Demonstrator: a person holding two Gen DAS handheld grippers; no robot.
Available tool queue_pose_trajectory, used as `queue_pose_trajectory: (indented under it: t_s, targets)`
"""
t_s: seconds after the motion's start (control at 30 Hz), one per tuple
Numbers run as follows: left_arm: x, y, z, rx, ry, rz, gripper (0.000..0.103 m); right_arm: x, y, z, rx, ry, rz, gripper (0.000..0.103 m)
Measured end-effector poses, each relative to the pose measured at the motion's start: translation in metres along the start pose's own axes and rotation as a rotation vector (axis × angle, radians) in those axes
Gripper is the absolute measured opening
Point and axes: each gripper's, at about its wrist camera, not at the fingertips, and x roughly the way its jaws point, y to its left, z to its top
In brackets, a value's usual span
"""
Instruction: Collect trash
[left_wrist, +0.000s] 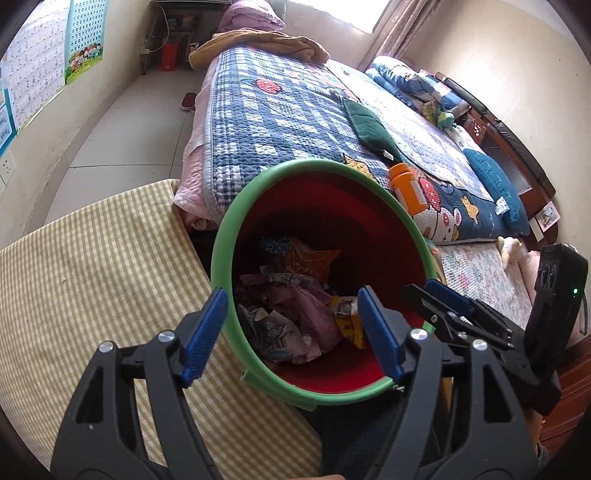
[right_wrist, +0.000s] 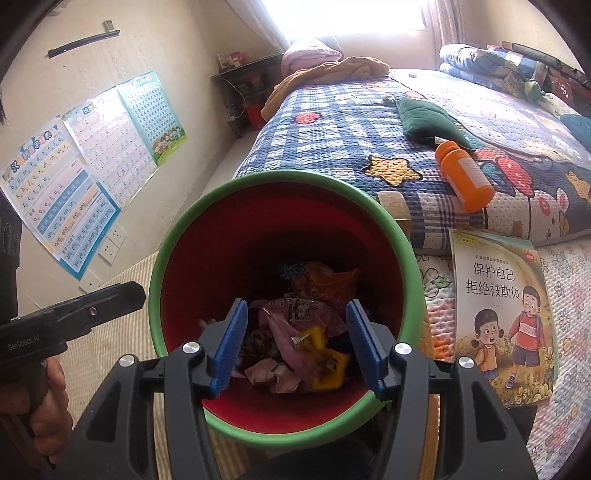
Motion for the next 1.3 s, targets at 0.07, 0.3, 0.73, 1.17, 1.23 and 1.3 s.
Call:
queue_pose_trajectory:
  t_s: [0.07, 0.3, 0.73, 1.17, 1.23, 1.3]
  targets:
    - [-0.009, 0.006, -0.001, -0.013, -0.016, 0.013, 0.083, -0.002, 0.002, -0.002, 0.000, 0.003, -0.001, 0.063]
    - [-0.045, 0.024, -0.012, -0.030, -0.065, 0.094, 0.097, -0.018, 0.029, -0.008, -0.049, -0.024, 0.003, 0.088]
    - [-0.136, 0.091, -0.094, -0.108, -0.164, 0.293, 0.097, -0.040, 0.120, -0.045, -0.193, -0.031, 0.055, 0.096]
    - [-0.216, 0.135, -0.161, -0.206, -0.282, 0.437, 0.097, -0.075, 0.215, -0.081, -0.344, -0.125, 0.138, 0.096]
    - [-0.222, 0.139, -0.166, -0.213, -0.290, 0.447, 0.097, -0.074, 0.222, -0.085, -0.352, -0.117, 0.146, 0.096]
    - [-0.227, 0.141, -0.169, -0.214, -0.291, 0.454, 0.097, -0.075, 0.229, -0.089, -0.361, -0.117, 0.151, 0.096]
